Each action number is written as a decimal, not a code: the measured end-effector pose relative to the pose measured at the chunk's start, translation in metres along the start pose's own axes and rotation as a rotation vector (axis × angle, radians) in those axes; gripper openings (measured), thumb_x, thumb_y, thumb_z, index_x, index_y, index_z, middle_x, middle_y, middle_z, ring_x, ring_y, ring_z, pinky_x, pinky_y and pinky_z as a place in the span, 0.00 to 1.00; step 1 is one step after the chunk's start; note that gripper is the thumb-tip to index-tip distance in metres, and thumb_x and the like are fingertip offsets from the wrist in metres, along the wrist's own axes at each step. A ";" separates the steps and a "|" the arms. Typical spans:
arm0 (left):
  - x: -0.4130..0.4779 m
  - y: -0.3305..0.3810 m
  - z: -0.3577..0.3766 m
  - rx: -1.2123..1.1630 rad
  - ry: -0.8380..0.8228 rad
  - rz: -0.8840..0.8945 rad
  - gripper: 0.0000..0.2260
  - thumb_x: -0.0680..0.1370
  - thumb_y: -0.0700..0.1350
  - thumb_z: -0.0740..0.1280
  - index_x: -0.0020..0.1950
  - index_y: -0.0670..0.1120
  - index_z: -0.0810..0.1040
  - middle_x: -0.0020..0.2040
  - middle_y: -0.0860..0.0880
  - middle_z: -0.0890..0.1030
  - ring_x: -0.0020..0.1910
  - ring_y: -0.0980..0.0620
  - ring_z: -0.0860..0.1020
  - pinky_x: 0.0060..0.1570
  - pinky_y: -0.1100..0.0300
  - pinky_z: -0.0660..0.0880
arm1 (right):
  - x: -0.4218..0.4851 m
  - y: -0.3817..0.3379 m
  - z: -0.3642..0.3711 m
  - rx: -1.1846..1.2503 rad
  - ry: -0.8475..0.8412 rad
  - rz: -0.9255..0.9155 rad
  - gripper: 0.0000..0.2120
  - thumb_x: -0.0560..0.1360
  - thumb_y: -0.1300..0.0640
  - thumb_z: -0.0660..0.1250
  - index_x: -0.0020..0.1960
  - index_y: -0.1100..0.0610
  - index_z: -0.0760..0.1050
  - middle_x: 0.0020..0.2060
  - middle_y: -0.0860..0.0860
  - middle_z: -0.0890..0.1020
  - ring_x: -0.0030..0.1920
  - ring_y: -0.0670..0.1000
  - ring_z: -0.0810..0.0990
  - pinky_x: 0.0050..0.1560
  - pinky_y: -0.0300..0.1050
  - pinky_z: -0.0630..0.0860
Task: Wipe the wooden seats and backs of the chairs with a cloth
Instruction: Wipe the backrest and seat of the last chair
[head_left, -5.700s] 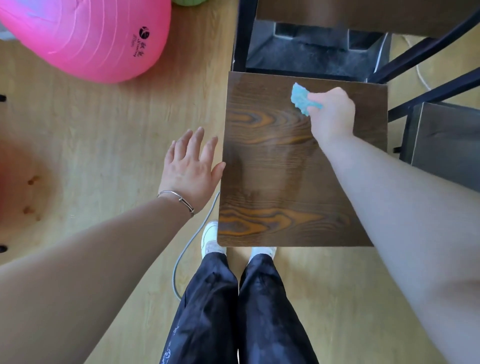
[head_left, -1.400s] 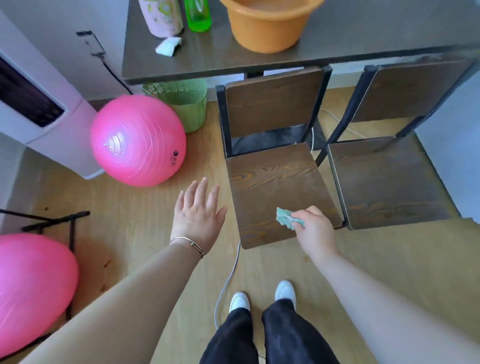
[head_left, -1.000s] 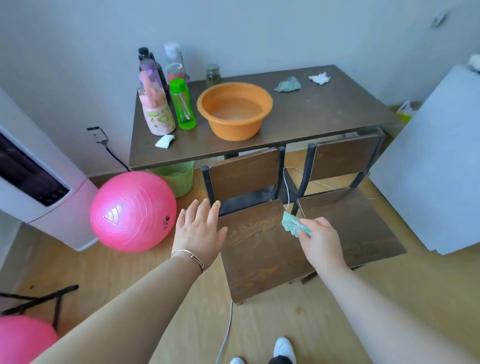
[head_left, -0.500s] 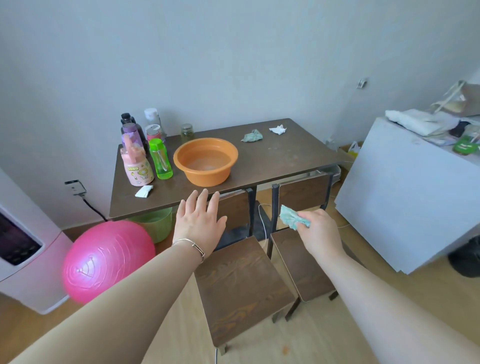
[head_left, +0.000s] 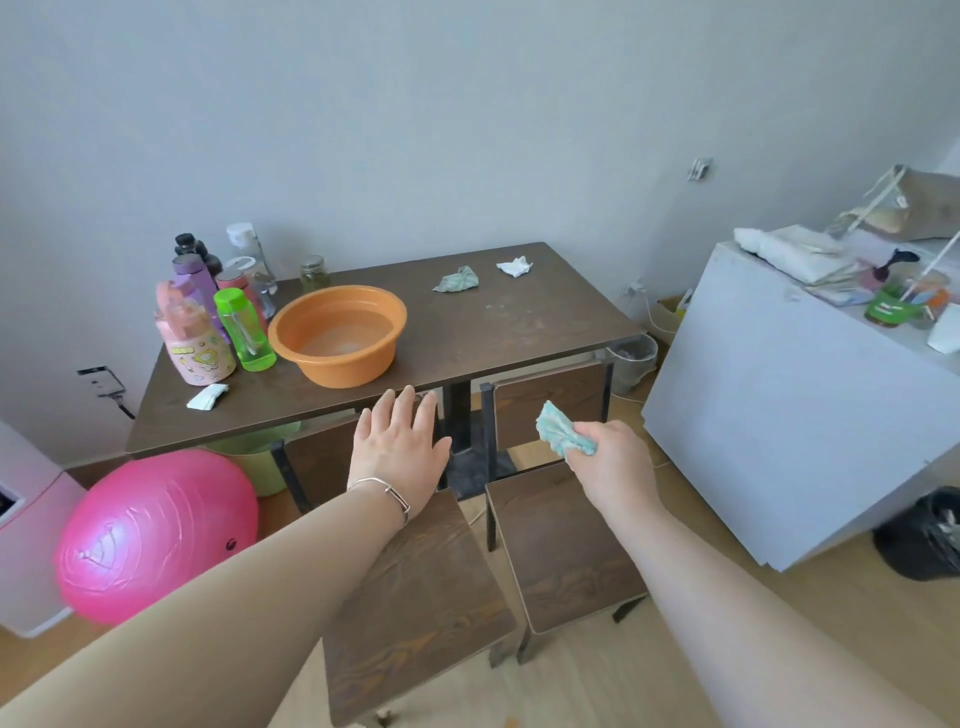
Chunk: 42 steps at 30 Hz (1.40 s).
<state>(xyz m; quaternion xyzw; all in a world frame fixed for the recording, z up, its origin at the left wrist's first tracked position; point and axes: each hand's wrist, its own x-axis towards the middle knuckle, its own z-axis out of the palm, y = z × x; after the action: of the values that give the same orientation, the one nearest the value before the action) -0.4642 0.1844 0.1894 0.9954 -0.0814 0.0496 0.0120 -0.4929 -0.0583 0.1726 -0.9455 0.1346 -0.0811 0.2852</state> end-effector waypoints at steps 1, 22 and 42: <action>0.004 0.014 0.002 -0.009 -0.003 -0.007 0.27 0.82 0.60 0.49 0.79 0.52 0.49 0.79 0.47 0.54 0.78 0.43 0.50 0.76 0.45 0.52 | 0.007 0.011 -0.009 -0.004 -0.008 -0.011 0.20 0.77 0.51 0.69 0.68 0.52 0.75 0.56 0.50 0.78 0.47 0.46 0.76 0.34 0.29 0.67; 0.093 0.101 0.046 -0.011 -0.048 -0.098 0.25 0.82 0.57 0.52 0.77 0.51 0.53 0.78 0.45 0.57 0.77 0.42 0.52 0.74 0.44 0.54 | 0.137 0.103 -0.018 0.038 -0.080 -0.003 0.18 0.77 0.53 0.70 0.66 0.53 0.77 0.57 0.51 0.79 0.48 0.46 0.76 0.36 0.32 0.70; 0.263 0.047 0.091 -0.092 -0.091 -0.069 0.26 0.83 0.59 0.48 0.78 0.52 0.50 0.79 0.47 0.55 0.78 0.43 0.50 0.76 0.45 0.52 | 0.291 0.055 0.041 -0.025 -0.058 0.024 0.17 0.77 0.53 0.70 0.65 0.53 0.77 0.54 0.50 0.79 0.46 0.46 0.76 0.41 0.37 0.76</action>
<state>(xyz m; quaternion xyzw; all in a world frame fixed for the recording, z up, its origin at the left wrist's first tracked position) -0.2044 0.0925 0.1265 0.9972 -0.0495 0.0001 0.0557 -0.2176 -0.1684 0.1304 -0.9492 0.1387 -0.0486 0.2781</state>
